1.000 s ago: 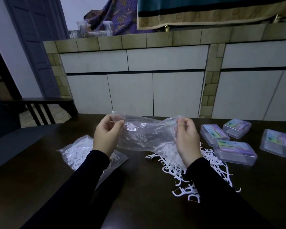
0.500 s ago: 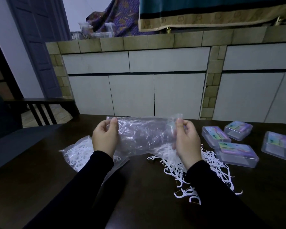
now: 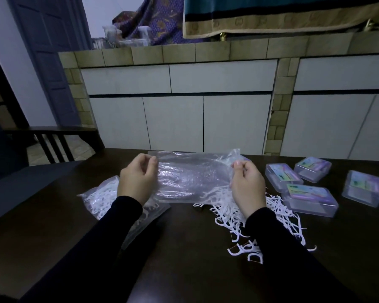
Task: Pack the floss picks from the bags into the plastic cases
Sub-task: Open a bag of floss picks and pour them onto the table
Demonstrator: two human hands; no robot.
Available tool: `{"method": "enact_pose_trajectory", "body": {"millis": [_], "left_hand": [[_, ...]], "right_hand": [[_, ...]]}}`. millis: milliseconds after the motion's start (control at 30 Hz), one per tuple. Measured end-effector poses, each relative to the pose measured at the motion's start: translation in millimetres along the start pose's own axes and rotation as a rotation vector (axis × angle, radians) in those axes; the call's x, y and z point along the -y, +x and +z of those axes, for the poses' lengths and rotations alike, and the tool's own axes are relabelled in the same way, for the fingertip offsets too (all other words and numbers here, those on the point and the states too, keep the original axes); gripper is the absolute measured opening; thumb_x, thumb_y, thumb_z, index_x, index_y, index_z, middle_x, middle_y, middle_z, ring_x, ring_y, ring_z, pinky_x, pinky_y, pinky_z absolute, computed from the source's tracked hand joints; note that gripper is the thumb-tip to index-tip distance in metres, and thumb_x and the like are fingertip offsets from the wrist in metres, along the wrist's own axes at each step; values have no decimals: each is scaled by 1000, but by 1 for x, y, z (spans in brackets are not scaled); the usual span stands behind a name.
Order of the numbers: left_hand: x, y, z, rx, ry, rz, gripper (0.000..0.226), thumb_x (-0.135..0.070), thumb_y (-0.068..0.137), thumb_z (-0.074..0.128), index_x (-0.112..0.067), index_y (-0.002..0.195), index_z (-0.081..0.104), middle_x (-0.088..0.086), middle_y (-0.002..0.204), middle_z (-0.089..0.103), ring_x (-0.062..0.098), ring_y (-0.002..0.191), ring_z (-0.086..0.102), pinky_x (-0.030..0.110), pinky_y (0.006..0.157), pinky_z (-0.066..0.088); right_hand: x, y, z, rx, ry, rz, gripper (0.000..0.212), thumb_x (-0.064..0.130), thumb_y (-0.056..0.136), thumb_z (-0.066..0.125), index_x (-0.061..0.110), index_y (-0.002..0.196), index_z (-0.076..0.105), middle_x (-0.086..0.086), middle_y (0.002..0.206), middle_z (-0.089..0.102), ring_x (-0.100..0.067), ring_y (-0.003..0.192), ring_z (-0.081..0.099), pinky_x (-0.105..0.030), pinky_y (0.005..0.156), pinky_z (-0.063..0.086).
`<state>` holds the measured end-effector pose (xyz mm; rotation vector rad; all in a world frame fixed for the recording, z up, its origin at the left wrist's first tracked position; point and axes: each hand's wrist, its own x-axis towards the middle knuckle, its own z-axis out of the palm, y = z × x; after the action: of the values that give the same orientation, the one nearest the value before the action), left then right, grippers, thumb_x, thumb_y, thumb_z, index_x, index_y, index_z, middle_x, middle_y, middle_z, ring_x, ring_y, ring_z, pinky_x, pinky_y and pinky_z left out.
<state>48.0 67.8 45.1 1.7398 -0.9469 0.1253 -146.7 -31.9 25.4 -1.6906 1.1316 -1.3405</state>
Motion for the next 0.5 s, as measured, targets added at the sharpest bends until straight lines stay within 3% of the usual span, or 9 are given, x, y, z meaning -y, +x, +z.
{"method": "enact_pose_trajectory", "body": {"millis": [233, 367, 500], "left_hand": [[6, -1, -10, 20, -151, -55, 14, -25, 94, 53, -26, 81, 58, -3, 73, 63, 12, 67, 56, 24, 59, 44], [4, 3, -18, 80, -406, -312, 10, -8, 91, 58, -14, 87, 65, 0, 71, 60, 12, 59, 53, 18, 45, 41], [4, 6, -32, 251, -614, -556, 12, -8, 90, 59, -17, 89, 66, -2, 60, 58, 7, 45, 49, 18, 45, 41]], "right_hand": [[7, -7, 4, 67, -23, -54, 24, 27, 104, 36, 13, 93, 52, 1, 67, 52, -11, 60, 48, -22, 53, 36], [12, -8, 4, 33, -47, -70, 23, 25, 104, 37, 12, 94, 53, 3, 69, 52, -4, 62, 47, -8, 50, 37], [10, -5, 2, 27, -73, -99, 21, 25, 103, 37, 13, 97, 54, 3, 75, 55, -4, 65, 48, -19, 51, 32]]}}
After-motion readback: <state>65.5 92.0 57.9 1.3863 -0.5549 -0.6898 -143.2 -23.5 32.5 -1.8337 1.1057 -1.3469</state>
